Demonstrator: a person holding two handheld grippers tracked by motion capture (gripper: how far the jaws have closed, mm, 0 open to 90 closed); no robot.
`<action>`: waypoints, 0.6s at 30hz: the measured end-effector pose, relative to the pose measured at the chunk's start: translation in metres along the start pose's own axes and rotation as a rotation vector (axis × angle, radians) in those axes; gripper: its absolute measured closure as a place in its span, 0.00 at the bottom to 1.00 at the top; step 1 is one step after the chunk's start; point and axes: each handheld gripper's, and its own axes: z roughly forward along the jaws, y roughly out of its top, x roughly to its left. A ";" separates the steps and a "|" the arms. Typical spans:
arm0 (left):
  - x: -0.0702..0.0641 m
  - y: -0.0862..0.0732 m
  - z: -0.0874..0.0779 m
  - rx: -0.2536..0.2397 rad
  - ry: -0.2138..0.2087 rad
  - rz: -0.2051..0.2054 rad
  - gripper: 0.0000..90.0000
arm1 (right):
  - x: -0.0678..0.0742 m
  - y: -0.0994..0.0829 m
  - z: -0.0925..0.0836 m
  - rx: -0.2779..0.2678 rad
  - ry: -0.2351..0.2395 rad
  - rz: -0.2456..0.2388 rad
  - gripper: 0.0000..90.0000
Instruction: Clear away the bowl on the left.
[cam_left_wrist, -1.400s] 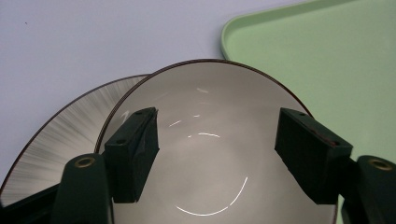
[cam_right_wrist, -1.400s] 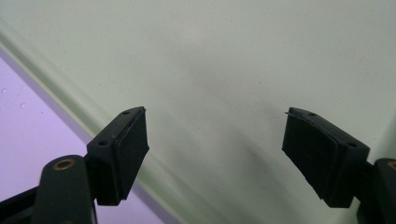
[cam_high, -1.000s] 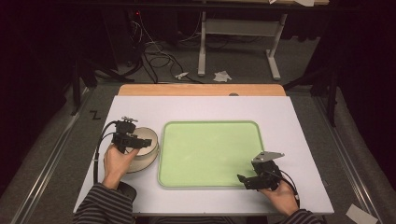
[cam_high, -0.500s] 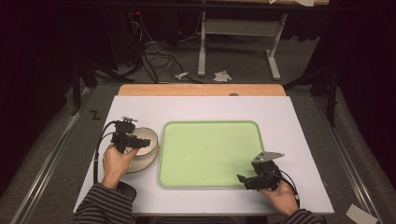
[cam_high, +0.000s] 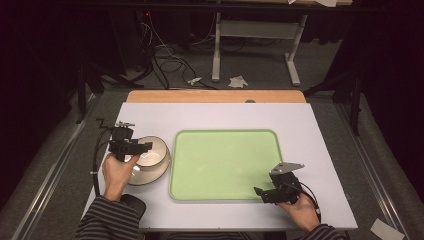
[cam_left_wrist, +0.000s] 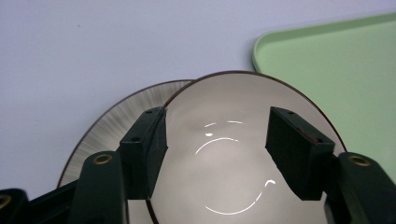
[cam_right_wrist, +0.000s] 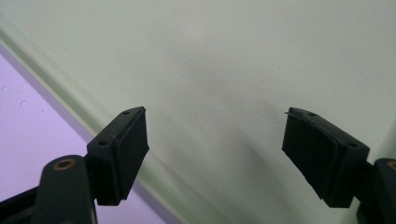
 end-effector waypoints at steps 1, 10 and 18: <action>0.000 0.000 -0.001 -0.008 0.010 0.005 0.43 | 0.001 0.000 0.000 0.005 -0.002 0.007 0.27; 0.003 0.001 -0.002 -0.027 0.031 -0.003 0.45 | 0.000 0.000 0.000 0.004 -0.001 0.003 0.26; 0.012 0.000 0.005 0.022 0.069 -0.034 0.46 | 0.001 0.000 0.000 0.003 0.000 0.008 0.26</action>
